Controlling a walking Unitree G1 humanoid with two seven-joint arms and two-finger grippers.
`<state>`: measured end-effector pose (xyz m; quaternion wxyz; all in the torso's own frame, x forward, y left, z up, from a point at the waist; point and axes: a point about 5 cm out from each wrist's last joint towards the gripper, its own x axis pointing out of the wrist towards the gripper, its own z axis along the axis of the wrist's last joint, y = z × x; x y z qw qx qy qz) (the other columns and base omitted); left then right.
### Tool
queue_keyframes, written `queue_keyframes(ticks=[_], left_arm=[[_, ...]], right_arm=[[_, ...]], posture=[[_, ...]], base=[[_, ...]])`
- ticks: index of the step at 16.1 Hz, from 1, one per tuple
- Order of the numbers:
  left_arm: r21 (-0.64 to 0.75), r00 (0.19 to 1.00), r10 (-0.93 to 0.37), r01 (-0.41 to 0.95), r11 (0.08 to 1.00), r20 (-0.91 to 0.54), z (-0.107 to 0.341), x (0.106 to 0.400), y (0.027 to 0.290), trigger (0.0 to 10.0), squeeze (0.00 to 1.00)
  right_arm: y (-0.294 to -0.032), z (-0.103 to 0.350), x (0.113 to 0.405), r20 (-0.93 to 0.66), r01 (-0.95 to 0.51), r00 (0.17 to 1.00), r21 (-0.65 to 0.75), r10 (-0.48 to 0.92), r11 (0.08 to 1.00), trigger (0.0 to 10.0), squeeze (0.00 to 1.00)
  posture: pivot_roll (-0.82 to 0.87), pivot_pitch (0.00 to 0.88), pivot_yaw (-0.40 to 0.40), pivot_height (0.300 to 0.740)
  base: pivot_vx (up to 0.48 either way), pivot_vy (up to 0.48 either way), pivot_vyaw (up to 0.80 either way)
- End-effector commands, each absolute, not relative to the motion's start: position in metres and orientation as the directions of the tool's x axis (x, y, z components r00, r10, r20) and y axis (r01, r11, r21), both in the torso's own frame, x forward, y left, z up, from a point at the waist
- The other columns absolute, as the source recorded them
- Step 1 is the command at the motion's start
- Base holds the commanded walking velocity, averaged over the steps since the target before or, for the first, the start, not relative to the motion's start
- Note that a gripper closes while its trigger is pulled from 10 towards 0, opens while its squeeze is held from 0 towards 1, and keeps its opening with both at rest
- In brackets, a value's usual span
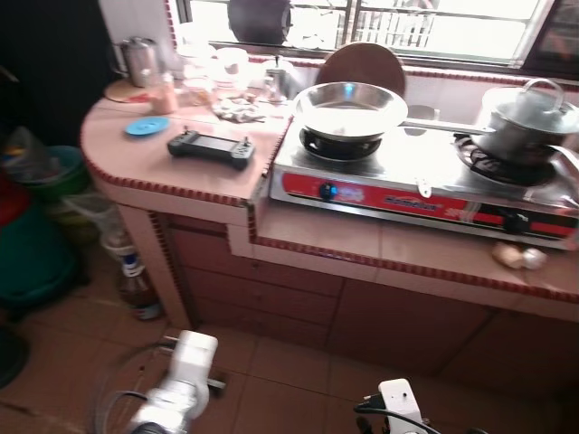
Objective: Kitchen organization
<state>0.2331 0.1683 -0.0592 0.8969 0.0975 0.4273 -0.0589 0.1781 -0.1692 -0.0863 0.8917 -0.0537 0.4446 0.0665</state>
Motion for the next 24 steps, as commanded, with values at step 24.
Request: queue_keyframes(ticks=[24], left_arm=[[0.068, 0.468, -0.118, 0.362, 0.93, -0.876, -0.079, 0.198, 0.174, 10.0, 0.0]], right_arm=[[-0.165, -0.077, 0.199, -0.763, -0.017, 0.645, 0.042, 0.043, 0.999, 10.0, 0.0]], posture=[[0.11, 0.0, -0.021, 0.74]], base=[[0.0, 0.0, 0.0]])
